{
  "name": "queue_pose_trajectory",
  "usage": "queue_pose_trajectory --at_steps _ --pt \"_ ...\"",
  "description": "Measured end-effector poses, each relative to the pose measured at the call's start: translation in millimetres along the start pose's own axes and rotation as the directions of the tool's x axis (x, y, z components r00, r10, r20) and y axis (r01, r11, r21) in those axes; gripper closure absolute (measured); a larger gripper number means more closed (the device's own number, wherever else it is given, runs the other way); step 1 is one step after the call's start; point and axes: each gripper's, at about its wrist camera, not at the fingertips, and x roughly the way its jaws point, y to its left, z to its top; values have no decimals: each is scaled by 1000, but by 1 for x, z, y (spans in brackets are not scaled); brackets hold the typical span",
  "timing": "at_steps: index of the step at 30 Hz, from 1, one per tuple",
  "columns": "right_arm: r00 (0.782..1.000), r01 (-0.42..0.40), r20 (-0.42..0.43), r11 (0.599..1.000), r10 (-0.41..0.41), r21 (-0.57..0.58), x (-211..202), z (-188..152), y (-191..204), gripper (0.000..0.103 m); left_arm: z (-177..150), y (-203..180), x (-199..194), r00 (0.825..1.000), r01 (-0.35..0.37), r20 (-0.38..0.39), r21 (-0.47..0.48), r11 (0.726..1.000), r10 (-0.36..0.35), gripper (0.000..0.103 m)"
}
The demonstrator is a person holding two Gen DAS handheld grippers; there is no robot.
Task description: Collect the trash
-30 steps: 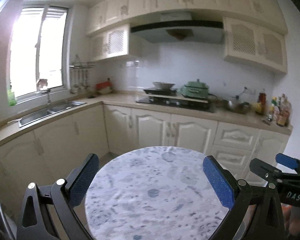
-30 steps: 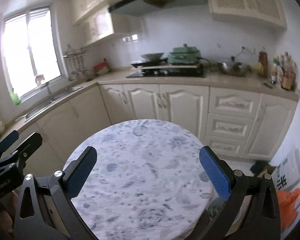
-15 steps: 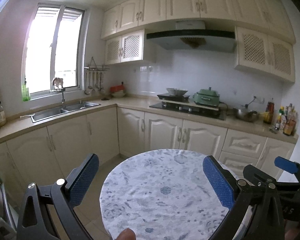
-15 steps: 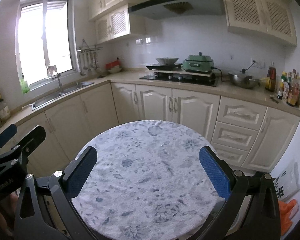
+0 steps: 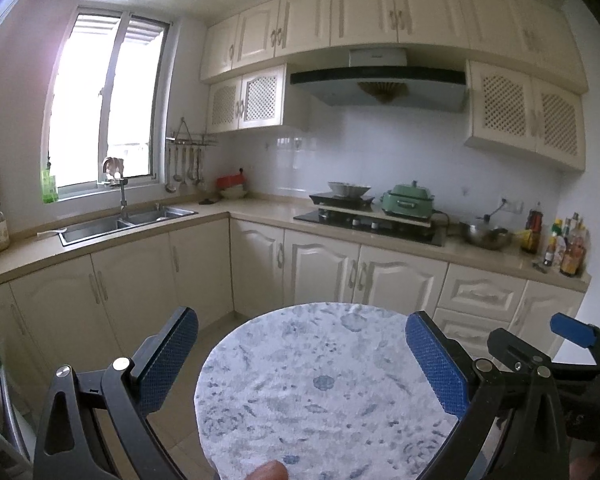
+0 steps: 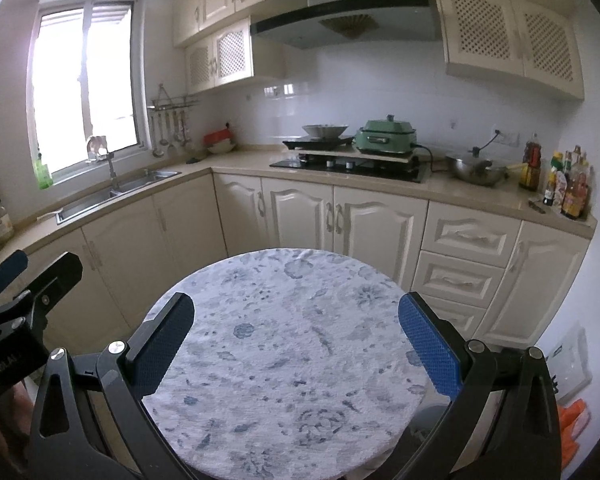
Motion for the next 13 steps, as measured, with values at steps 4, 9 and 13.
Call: queue_pose_trajectory --at_steps 4,9,13 --pt "1000 4 -2 1000 -4 -1 -2 0 -1 0 -4 -4 2 1000 3 -11 -2 1000 -3 1" --pt "1000 6 -3 1000 -6 2 -4 1 -1 0 -4 -11 0 1000 19 -4 0 1000 -19 1" --pt "1000 7 -4 1000 -7 2 -4 0 -2 0 -7 -17 3 1000 24 2 7 1000 -24 1"
